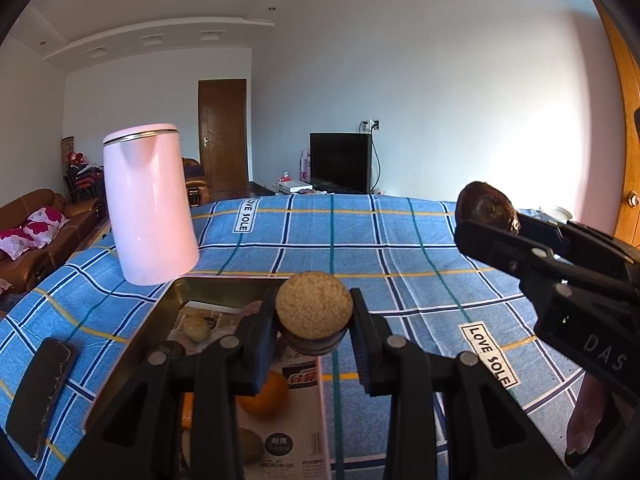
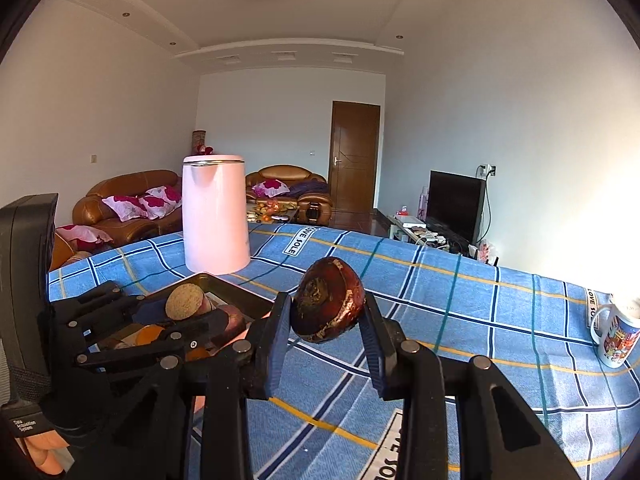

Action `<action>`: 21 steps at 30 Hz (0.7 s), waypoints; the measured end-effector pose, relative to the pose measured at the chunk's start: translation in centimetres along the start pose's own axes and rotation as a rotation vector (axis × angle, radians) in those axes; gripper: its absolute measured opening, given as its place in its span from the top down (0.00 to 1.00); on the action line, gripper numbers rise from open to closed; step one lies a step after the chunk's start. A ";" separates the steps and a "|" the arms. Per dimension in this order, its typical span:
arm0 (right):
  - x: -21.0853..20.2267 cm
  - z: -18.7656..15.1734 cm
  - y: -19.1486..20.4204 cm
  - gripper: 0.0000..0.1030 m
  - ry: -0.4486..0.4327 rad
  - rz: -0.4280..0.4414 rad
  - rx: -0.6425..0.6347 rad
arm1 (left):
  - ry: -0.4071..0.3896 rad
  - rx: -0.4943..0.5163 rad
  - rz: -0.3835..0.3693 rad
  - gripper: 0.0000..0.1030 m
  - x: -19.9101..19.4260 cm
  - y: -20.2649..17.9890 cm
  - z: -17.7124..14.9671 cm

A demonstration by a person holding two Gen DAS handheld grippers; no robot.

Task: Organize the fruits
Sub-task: 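Carry the tan cake in the left gripper while the right gripper carries the brown item over the tin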

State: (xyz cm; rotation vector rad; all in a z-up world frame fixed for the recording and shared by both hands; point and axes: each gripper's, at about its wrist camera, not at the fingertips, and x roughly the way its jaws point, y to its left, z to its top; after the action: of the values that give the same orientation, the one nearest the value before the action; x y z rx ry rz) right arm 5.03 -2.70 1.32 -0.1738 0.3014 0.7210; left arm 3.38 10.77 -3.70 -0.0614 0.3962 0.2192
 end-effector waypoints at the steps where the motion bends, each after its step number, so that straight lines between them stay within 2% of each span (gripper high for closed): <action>1: 0.2 0.2 0.4 0.65 0.001 0.007 -0.006 | 0.000 -0.003 0.005 0.66 -0.1 0.3 -0.1; 11: 1.7 1.4 3.2 0.65 0.006 0.064 -0.038 | -0.002 -0.034 0.044 0.66 -0.8 3.7 0.5; 21: 3.7 1.7 5.6 0.65 0.056 0.124 -0.048 | 0.051 -0.068 0.104 0.66 0.3 7.9 0.3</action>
State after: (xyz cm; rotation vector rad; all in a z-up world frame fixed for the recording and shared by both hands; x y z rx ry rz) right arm 4.24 4.12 1.38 -0.2223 0.3507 0.8473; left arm 1.96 18.52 -3.65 -0.1135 0.4430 0.3339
